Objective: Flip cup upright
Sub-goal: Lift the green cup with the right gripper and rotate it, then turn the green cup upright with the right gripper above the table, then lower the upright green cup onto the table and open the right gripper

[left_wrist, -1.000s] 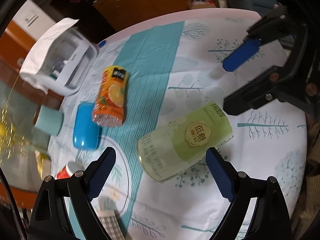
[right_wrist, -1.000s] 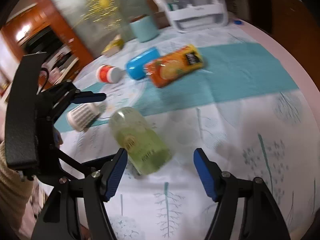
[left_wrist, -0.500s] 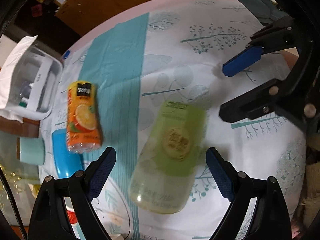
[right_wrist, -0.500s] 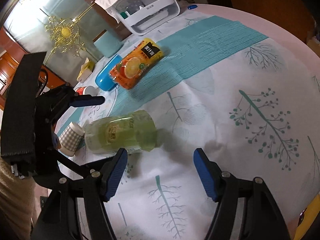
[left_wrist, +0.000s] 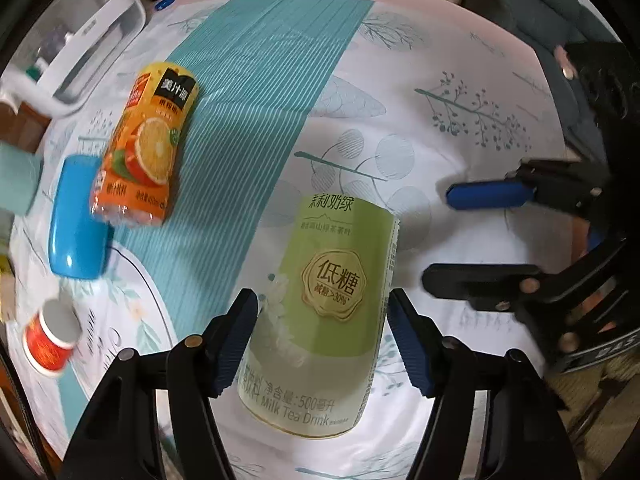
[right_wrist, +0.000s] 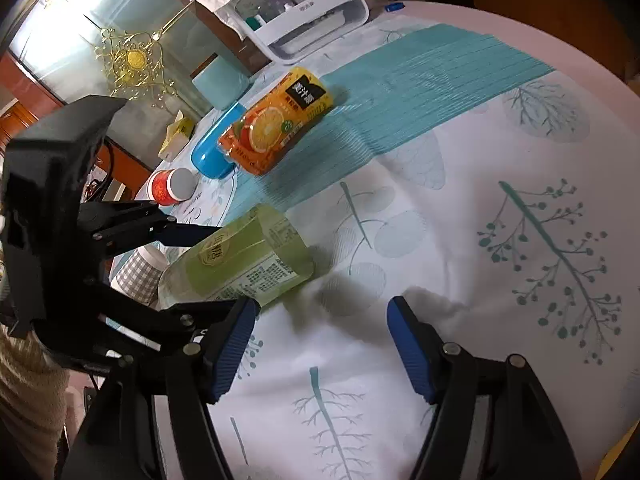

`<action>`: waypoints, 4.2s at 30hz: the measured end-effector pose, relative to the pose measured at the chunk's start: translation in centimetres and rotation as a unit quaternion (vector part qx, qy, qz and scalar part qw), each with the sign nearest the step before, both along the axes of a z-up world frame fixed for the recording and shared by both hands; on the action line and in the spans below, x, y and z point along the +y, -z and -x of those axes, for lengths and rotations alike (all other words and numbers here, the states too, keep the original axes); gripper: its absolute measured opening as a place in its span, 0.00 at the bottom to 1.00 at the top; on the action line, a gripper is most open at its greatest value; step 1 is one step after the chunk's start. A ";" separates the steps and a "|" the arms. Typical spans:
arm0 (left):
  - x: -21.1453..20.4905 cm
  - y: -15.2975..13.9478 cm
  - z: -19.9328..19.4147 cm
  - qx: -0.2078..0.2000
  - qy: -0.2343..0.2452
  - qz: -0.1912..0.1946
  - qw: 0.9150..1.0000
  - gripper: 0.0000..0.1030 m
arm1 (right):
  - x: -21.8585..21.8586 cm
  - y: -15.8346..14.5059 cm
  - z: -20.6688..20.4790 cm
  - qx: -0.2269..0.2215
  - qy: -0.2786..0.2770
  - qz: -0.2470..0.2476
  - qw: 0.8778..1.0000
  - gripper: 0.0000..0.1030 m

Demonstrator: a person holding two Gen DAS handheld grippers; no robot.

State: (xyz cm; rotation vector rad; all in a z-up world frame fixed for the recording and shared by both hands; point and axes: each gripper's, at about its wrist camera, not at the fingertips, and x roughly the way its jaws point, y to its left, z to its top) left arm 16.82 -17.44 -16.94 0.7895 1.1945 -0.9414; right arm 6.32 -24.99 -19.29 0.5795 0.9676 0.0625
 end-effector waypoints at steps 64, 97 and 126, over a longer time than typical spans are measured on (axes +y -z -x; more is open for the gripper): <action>9.0 -5.9 6.2 -0.045 -0.398 0.155 0.903 0.59 | 5.5 -1.4 0.3 -0.063 -0.196 0.036 0.978 0.45; 8.9 -2.9 5.2 -0.006 -0.399 0.134 0.907 0.60 | 7.2 -0.7 0.6 -0.076 -0.266 0.071 0.958 0.60; 9.7 -4.0 6.0 -0.019 -0.409 0.141 0.902 0.78 | 7.7 -1.2 0.5 -0.089 -0.273 0.070 0.955 0.60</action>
